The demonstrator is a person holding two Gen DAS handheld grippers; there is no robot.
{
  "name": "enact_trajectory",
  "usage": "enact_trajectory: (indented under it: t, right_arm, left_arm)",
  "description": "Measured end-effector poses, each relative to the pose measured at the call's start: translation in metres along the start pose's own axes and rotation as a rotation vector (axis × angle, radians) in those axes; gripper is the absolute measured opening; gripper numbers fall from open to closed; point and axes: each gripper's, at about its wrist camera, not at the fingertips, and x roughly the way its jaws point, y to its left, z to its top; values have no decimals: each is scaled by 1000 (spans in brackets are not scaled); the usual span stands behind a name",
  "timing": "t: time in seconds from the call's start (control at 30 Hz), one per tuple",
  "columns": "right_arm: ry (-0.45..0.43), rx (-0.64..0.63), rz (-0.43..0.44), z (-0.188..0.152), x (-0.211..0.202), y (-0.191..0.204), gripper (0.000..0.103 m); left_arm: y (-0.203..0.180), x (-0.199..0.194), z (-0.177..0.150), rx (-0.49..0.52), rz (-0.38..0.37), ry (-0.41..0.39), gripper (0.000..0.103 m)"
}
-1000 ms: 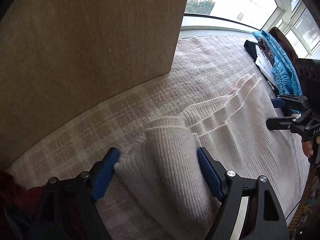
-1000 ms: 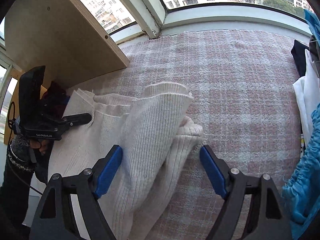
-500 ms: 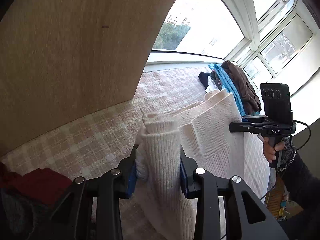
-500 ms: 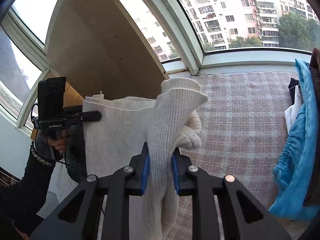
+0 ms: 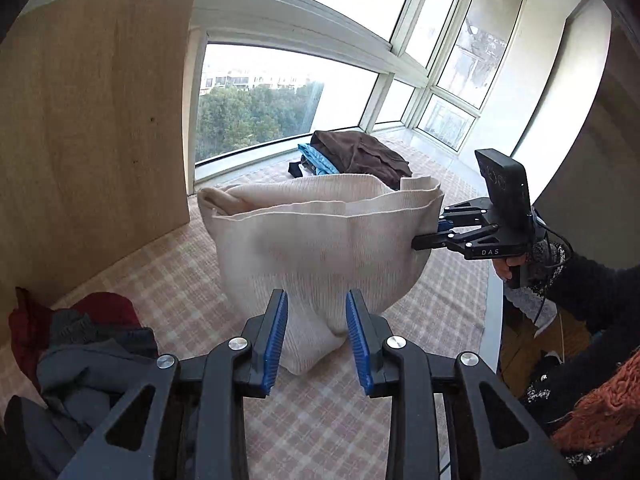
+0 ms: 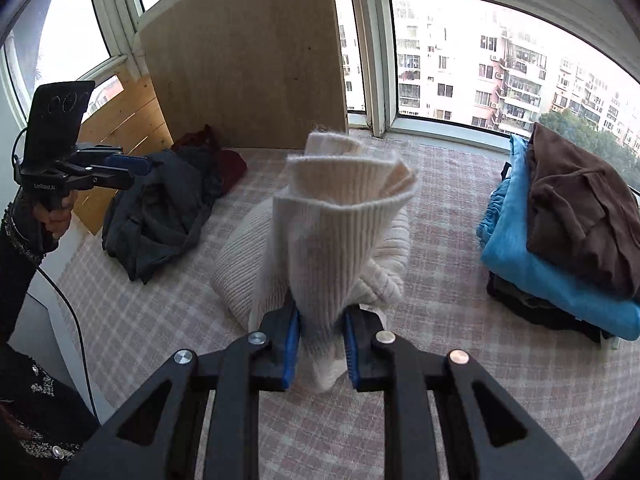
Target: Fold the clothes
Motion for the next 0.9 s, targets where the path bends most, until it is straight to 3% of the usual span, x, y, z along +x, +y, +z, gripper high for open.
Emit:
enact_trajectory:
  t: [0.1, 0.17, 0.3, 0.37, 0.47, 0.53, 0.63, 0.73, 0.77, 0.8, 0.83, 0.9]
  right_arm:
    - [18, 51, 9, 2, 3, -17, 19]
    - [23, 86, 29, 0, 1, -27, 19]
    - [48, 107, 40, -3, 15, -34, 19]
    - [59, 119, 45, -2, 24, -41, 19]
    - [73, 158, 64, 0, 37, -58, 19]
    - [84, 175, 74, 1, 45, -68, 19]
    - [111, 200, 86, -1, 58, -82, 19]
    - [138, 220, 101, -1, 69, -92, 19]
    - [144, 225, 107, -1, 71, -95, 19]
    - [143, 223, 110, 2, 71, -95, 19]
    - [138, 217, 108, 6, 71, -95, 19]
    - [112, 184, 90, 18, 64, -92, 19]
  left_arm:
    - [-15, 5, -19, 13, -9, 36, 34]
    - [-15, 39, -5, 14, -9, 80, 34]
    - [-13, 102, 23, 70, 65, 170, 59]
    - [-8, 131, 37, 88, 74, 208, 62]
    - [0, 178, 53, 134, 111, 284, 77]
    - [4, 212, 59, 187, 167, 358, 77]
    - [13, 249, 57, 196, 153, 447, 77]
    - [6, 259, 55, 251, 102, 430, 70]
    - [4, 258, 54, 265, 88, 422, 61]
    - [6, 255, 56, 249, 60, 417, 28]
    - [12, 247, 58, 197, 4, 407, 21]
    - [22, 226, 61, 116, -86, 366, 20]
